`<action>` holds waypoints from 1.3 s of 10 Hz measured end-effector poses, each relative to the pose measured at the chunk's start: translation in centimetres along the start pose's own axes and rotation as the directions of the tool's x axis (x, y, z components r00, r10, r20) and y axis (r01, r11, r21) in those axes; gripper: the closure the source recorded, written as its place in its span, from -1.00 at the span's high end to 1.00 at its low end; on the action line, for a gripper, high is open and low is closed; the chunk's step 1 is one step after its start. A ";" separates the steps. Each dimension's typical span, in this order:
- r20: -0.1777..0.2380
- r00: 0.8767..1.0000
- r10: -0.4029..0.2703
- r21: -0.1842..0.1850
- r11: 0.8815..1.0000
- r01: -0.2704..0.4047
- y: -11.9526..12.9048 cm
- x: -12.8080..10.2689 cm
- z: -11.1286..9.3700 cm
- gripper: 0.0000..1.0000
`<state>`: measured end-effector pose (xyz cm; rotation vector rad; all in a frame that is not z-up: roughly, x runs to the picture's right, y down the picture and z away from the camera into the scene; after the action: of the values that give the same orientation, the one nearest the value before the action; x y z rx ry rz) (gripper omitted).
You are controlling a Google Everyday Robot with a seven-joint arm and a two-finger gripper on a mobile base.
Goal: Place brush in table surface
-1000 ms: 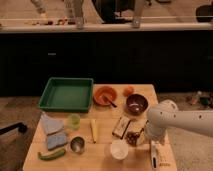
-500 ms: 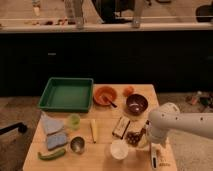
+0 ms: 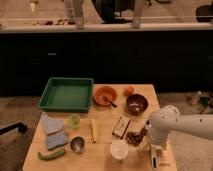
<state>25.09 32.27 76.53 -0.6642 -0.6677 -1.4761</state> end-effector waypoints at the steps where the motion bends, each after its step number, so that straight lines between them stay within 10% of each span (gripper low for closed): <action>1: 0.003 1.000 -0.003 -0.007 1.000 0.003 0.0 0.0 0.3 0.60; 5: 0.008 1.000 -0.008 -0.010 1.000 0.009 0.0 0.0 0.8 0.49; 13: -0.003 1.000 -0.008 0.040 0.999 0.008 0.5 -0.2 0.6 -0.98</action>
<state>25.62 32.87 76.77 -0.6289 -0.6968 -1.4666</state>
